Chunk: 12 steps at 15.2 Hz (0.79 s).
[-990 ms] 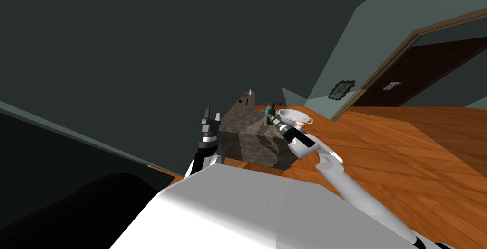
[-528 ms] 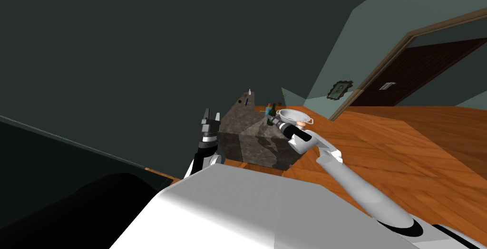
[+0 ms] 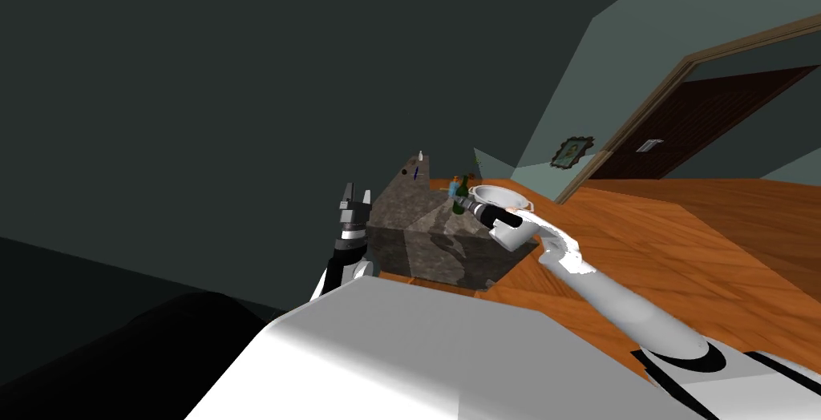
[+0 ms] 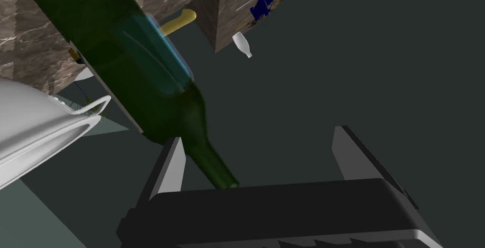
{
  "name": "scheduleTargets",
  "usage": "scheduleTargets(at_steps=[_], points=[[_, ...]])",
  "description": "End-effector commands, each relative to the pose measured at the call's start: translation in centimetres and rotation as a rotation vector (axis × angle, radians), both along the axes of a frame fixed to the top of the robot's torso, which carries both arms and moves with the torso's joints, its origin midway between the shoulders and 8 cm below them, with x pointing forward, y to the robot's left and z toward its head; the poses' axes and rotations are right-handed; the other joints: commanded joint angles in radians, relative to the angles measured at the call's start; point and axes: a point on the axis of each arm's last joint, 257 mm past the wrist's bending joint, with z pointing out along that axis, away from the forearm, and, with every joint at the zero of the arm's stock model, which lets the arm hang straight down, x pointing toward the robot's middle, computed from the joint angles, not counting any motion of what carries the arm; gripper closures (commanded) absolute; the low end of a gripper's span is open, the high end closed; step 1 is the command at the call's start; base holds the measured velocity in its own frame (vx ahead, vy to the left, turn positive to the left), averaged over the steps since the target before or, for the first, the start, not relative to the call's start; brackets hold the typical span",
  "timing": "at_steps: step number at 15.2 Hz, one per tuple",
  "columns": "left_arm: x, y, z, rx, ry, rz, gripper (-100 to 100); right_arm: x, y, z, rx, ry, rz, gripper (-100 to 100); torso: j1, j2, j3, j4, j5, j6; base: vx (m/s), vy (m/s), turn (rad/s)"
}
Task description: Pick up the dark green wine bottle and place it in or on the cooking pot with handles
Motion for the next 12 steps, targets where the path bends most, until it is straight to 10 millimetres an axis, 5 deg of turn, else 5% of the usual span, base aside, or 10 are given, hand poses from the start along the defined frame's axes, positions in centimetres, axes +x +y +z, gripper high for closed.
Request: scheduleTargets(at_steps=[1, 12], points=[[0.0, 0.0, 0.0, 0.0, 0.0, 0.0, 0, 0.3, -0.5, -0.3, -0.028, 0.017, -0.012, -100, 0.0, 0.0, 0.0, 0.0, 0.0, 0.0, 0.054, 0.039, -0.007], [0.0, 0.0, 0.0, 0.0, 0.0, 0.0, 0, 1.8, -8.3, 0.1, -0.333, 0.11, -0.118, -100, 0.0, -0.001, -0.001, 0.0, 0.0, 0.0, 0.082, 0.045, 0.004]])
